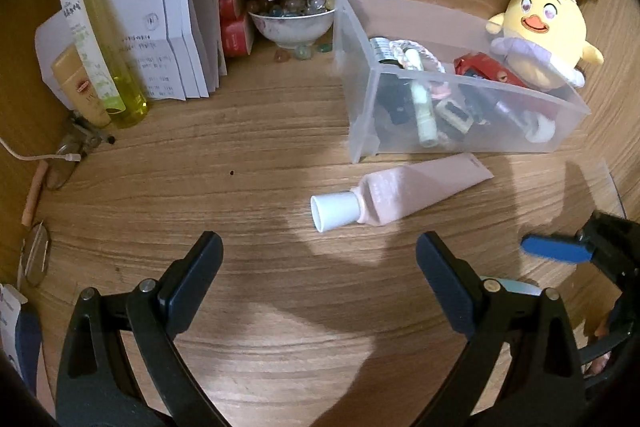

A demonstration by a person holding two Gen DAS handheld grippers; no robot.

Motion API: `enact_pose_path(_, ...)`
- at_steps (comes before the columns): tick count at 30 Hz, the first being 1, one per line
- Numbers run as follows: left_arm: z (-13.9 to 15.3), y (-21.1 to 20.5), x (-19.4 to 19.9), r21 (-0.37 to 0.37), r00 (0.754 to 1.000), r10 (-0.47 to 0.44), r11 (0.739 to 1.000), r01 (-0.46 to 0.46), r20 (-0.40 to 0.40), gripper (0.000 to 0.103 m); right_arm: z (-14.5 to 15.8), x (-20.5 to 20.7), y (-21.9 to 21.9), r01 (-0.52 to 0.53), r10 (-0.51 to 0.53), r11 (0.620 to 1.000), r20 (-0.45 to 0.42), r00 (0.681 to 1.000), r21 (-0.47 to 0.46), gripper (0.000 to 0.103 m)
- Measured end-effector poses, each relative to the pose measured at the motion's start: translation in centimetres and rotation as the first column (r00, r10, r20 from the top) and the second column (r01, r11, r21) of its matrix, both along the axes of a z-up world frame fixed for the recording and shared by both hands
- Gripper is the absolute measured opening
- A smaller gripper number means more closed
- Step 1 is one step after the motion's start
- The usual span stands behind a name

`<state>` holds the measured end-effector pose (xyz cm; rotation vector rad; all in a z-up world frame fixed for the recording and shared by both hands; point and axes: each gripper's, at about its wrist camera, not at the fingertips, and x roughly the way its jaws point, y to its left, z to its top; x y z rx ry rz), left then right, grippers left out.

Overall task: Organize objects
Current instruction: 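Grasp the pale teal eraser with the right tool while the left tool reaches the pink tube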

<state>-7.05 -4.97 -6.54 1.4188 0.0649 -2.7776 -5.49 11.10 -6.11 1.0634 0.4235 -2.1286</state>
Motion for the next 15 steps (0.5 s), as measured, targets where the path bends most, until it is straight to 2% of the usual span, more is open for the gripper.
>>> enact_pose_path(4,-0.4,-0.3,-1.0,0.028,1.0,-0.001,1.0,0.0,0.012,0.098,-0.4,-0.2,-0.1,0.008,-0.008,1.0,0.004,1.0,0.017,0.034)
enact_pose_path(5,-0.4,-0.3,-1.2,0.026,1.0,0.005,1.0,-0.005,0.003,0.098,-0.4,-0.2,-0.1,0.007,-0.007,1.0,0.002,1.0,0.014,0.026)
enact_pose_path(6,-0.3,-0.3,-1.4,0.018,1.0,0.008,1.0,-0.008,-0.004,0.098,-0.3,-0.3,0.0,0.007,-0.007,1.0,0.002,1.0,0.013,0.023)
enact_pose_path(10,0.0,0.0,-2.3,0.003,0.999,-0.014,1.0,0.014,-0.032,0.097,-0.3,-0.3,0.5,0.029,-0.029,0.999,-0.014,0.999,0.015,0.023)
enact_pose_path(11,0.0,0.0,-2.5,0.013,0.999,-0.019,1.0,0.019,-0.033,0.094,-0.2,-0.4,0.8,0.037,-0.037,0.999,-0.017,0.999,0.015,0.023)
enact_pose_path(13,-0.2,0.1,-2.8,0.031,0.999,-0.035,0.999,0.036,-0.021,0.075,0.1,-0.6,1.3,0.053,-0.052,0.999,-0.02,0.998,0.007,0.023)
enact_pose_path(15,-0.5,0.3,-2.9,0.032,0.999,-0.046,0.998,0.046,-0.011,0.066,0.5,-0.7,2.1,0.072,-0.072,0.997,-0.019,0.997,-0.004,0.023)
